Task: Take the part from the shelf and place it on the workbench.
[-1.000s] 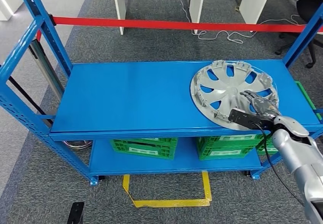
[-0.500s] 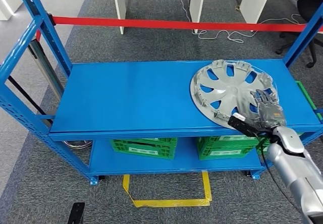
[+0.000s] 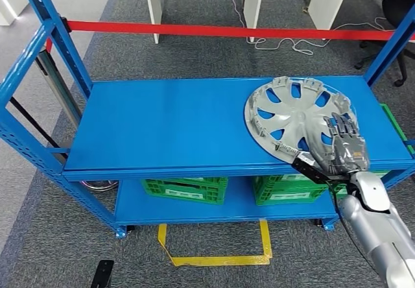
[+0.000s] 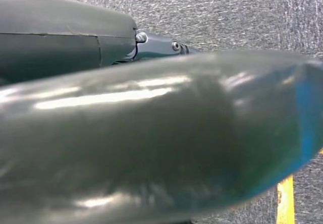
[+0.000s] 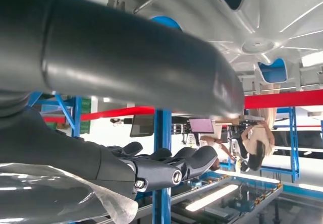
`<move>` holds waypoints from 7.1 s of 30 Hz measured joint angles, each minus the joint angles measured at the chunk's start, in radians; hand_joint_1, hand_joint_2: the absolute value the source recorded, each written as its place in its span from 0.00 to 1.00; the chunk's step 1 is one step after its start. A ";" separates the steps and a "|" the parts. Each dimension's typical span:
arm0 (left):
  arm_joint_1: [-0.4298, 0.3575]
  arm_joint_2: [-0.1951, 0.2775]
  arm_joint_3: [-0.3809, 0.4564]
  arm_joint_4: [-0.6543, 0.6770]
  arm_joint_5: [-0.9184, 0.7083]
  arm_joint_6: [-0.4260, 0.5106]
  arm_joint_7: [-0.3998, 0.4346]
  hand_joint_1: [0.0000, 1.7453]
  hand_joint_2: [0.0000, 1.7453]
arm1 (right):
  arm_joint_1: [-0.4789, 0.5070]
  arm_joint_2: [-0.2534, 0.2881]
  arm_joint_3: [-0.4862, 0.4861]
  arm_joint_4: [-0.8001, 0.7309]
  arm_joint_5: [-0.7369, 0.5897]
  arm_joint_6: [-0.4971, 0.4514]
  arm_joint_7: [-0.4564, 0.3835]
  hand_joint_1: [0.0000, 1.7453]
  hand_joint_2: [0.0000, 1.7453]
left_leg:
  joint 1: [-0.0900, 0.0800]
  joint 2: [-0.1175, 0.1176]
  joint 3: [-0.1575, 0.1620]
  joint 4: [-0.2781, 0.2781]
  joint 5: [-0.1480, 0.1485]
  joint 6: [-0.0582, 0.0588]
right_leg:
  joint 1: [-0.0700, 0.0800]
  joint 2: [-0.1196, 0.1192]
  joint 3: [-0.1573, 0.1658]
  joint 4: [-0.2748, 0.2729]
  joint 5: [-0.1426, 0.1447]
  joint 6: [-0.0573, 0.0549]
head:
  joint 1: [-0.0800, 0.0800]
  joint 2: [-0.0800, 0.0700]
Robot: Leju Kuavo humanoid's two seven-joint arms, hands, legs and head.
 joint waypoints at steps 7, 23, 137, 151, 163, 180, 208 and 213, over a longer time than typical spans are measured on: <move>-0.001 -0.001 -0.017 0.000 -0.025 -0.019 0.005 0.00 0.00 | 0.036 0.006 -0.026 -0.038 0.021 0.013 -0.044 0.00 0.00 | 0.000 0.000 -0.001 0.000 0.000 0.000 | 0.000 0.000 -0.001 0.000 0.000 0.000 | 0.000 0.000; -0.004 -0.008 -0.047 0.000 -0.046 -0.036 0.016 0.00 0.00 | 0.068 0.010 -0.033 -0.029 0.016 0.068 -0.095 0.00 1.00 | 0.000 0.000 -0.002 0.000 0.000 0.000 | 0.000 0.000 -0.002 0.000 0.000 0.000 | 0.000 0.000; -0.078 -0.051 -0.109 -0.012 0.114 0.008 0.063 0.00 0.00 | -0.042 -0.079 0.060 -0.093 0.015 0.237 -0.151 1.00 1.00 | -0.002 0.000 -0.005 0.000 -0.001 0.001 | -0.002 0.000 -0.004 0.000 -0.001 0.002 | 0.000 0.000; -0.064 -0.050 -0.155 -0.019 0.166 0.053 -0.025 0.00 1.00 | -0.018 -0.142 0.093 -0.331 -0.004 0.230 -0.138 1.00 1.00 | -0.002 -0.001 -0.007 0.000 -0.001 0.001 | -0.002 0.000 -0.006 0.000 -0.001 0.002 | 0.000 0.000; -0.059 -0.052 -0.180 -0.020 0.182 0.068 -0.025 0.00 1.00 | 0.003 -0.199 0.099 -0.495 0.001 0.225 -0.128 1.00 1.00 | -0.002 0.000 -0.007 0.000 -0.001 0.001 | -0.002 0.000 -0.007 0.000 -0.001 0.002 | 0.000 0.000; -0.075 -0.048 -0.190 -0.028 0.262 0.041 0.030 0.00 1.00 | 0.033 -0.184 0.102 -0.605 -0.069 0.205 -0.174 1.00 1.00 | 0.000 0.003 0.015 -0.060 0.034 0.034 | -0.009 0.000 -0.043 0.055 -0.046 0.021 | 0.004 0.000; -0.124 0.020 -0.188 -0.054 0.312 0.004 0.089 0.00 1.00 | -0.010 -0.089 0.159 -0.599 -0.099 0.207 -0.185 1.00 1.00 | -0.022 0.007 0.061 -0.014 -0.049 0.027 | -0.004 -0.005 -0.127 0.045 0.077 0.000 | 0.003 0.000; -0.128 0.021 -0.187 -0.055 0.318 -0.003 0.093 0.00 1.00 | -0.021 -0.086 0.166 -0.599 -0.105 0.212 -0.193 1.00 1.00 | -0.017 0.011 0.018 -0.037 0.004 0.035 | -0.003 -0.001 -0.201 0.261 -0.083 0.010 | 0.008 0.000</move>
